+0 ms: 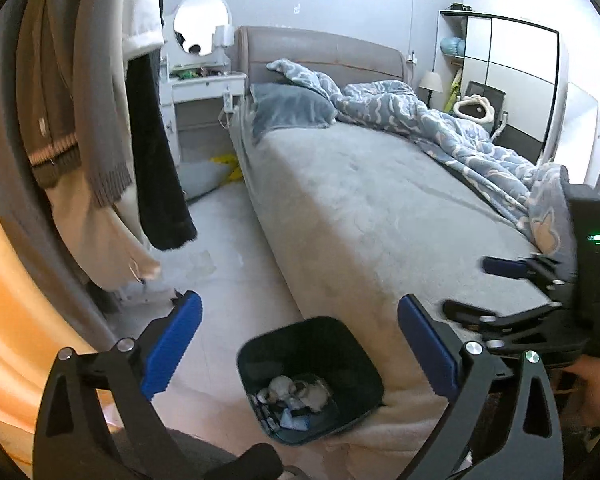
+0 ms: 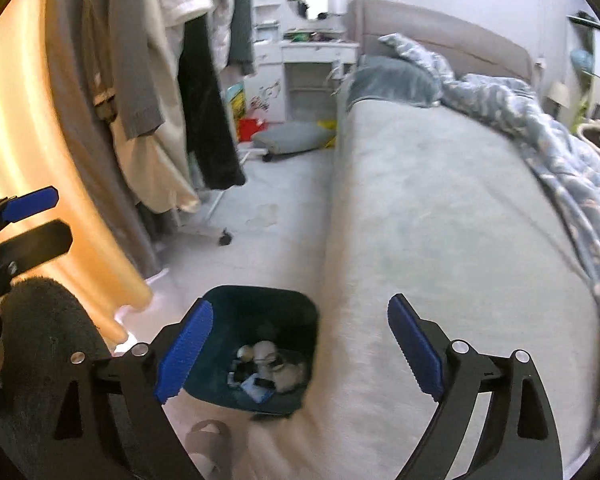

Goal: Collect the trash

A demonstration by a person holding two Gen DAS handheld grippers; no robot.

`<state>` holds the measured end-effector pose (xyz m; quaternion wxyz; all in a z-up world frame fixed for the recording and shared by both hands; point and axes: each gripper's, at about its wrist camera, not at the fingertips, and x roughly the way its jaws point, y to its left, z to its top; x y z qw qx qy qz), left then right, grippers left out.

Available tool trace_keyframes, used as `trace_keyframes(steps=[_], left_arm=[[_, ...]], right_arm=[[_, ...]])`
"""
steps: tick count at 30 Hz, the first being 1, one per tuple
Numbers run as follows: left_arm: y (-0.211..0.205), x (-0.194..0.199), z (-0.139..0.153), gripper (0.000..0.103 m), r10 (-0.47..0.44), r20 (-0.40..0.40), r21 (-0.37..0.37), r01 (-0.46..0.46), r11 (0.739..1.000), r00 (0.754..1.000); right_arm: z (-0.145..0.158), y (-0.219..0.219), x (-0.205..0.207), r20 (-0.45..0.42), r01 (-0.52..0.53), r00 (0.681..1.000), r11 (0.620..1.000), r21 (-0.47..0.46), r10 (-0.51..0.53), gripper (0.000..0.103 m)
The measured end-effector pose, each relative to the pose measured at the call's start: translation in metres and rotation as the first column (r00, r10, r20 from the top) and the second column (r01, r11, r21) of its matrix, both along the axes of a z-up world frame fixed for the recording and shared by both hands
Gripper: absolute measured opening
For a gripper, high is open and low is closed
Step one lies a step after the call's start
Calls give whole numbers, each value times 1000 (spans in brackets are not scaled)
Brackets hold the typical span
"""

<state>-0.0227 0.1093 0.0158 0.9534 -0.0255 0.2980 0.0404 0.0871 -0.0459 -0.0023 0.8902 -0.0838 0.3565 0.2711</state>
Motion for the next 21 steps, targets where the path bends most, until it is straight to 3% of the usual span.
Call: trace_keyframes(steps=[5,13,21], left_arm=[[3,4,7,100,51,19,-30,-50,998,999],[7,2,15,100,57,27,45,-58,997,998],[2,2,-4,100,38,48,100,-42,994,998]], right_arm=[[10,-34,-8,42,69,997,998,-7,-68,97],[33,-89,-20,158,193,970,981,-29,-186,100],[31,-125,-29,201,273,944,962,-27,-262,100]])
